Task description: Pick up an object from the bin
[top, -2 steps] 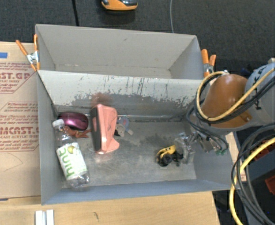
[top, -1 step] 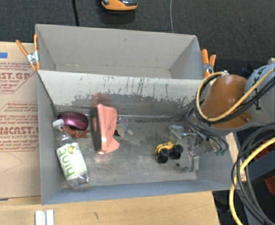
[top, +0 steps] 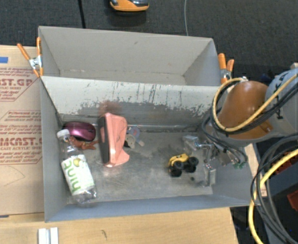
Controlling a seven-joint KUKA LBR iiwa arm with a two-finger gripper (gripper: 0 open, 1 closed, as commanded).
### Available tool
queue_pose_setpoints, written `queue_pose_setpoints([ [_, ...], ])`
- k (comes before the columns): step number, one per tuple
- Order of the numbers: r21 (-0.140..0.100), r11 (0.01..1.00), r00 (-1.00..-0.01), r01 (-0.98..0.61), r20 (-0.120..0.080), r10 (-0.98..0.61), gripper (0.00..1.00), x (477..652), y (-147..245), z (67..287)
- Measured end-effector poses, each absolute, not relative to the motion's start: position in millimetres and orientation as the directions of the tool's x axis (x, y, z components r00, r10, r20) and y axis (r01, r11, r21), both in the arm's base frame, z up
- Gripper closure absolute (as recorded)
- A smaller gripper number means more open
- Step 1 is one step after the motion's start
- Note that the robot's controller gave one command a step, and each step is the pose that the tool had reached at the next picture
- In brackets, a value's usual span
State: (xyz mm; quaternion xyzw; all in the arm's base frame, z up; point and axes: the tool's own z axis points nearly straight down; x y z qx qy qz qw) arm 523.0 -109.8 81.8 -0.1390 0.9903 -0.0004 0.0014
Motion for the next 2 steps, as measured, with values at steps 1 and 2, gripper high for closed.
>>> queue_pose_setpoints([
  [1, -0.004, 0.934, -0.934, -0.357, -0.003, -0.357, 0.00, 533.6, -99, 78],
  [2, 0.000, 0.680, -0.680, -0.733, -0.002, -0.733, 1.00, 528.8, -70, 71],
])
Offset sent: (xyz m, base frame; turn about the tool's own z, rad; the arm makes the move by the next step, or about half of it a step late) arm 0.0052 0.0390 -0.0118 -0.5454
